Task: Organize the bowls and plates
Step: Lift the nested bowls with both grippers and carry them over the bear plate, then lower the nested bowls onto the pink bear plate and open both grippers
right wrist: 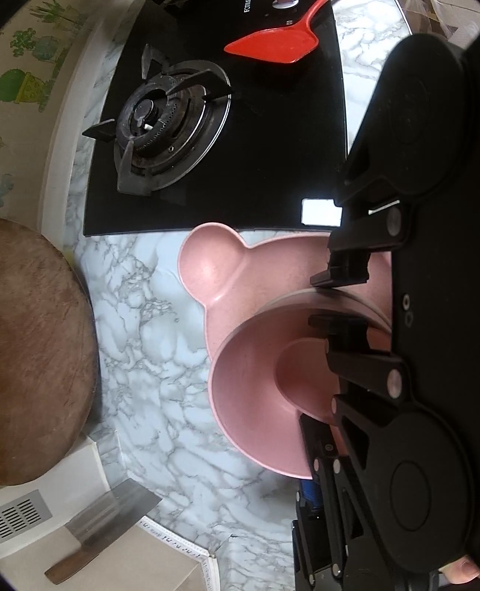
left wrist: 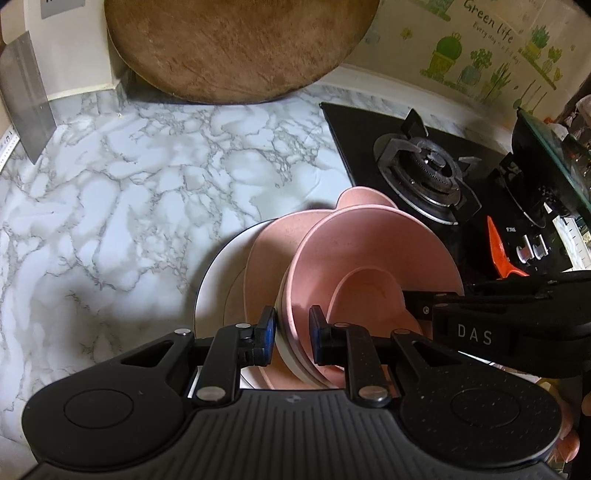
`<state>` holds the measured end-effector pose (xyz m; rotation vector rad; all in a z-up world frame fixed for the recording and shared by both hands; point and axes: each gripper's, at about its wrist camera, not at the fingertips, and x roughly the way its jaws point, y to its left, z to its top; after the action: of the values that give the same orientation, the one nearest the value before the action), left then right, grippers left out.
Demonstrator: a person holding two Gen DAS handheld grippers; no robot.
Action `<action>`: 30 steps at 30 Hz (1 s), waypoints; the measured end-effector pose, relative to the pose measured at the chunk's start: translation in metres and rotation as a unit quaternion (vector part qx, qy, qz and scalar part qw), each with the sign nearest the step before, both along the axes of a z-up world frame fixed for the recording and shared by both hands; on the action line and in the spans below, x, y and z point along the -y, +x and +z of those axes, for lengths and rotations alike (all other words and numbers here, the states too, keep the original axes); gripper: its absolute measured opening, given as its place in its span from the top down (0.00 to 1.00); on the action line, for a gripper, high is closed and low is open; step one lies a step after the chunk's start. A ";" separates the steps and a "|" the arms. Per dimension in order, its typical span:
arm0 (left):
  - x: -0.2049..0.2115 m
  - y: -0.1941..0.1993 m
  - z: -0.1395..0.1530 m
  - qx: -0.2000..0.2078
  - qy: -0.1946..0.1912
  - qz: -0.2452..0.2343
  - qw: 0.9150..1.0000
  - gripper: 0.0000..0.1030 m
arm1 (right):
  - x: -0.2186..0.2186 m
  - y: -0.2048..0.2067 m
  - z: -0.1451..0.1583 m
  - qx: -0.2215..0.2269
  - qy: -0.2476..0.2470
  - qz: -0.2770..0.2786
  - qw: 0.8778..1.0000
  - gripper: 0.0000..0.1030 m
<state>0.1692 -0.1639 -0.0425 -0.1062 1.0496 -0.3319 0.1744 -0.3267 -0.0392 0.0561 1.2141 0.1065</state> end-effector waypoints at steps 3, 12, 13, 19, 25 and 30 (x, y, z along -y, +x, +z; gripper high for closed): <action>0.000 0.003 -0.003 -0.005 0.000 -0.003 1.000 0.82 | -0.001 0.003 -0.002 -0.006 -0.003 0.002 1.000 0.85; 0.000 0.009 -0.013 -0.017 -0.001 -0.005 1.000 0.82 | -0.003 0.008 -0.007 -0.014 -0.011 -0.003 1.000 0.83; 0.001 0.010 -0.014 -0.016 0.000 -0.006 1.000 0.82 | -0.004 0.008 -0.008 -0.015 -0.013 -0.002 1.000 0.83; 0.002 0.014 -0.018 -0.015 -0.001 -0.009 1.000 0.82 | -0.004 0.010 -0.010 -0.012 -0.016 -0.010 1.000 0.83; -0.001 0.018 -0.019 -0.013 -0.006 -0.009 1.000 0.82 | -0.005 0.010 -0.010 -0.011 -0.011 -0.014 1.000 0.80; -0.004 0.021 -0.020 -0.016 -0.012 -0.013 1.000 0.82 | -0.007 0.010 -0.009 -0.008 -0.010 -0.020 1.000 0.77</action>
<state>0.1899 -0.1594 -0.0621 -0.1200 1.0789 -0.3676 0.1842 -0.3199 -0.0484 0.0636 1.2292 0.0577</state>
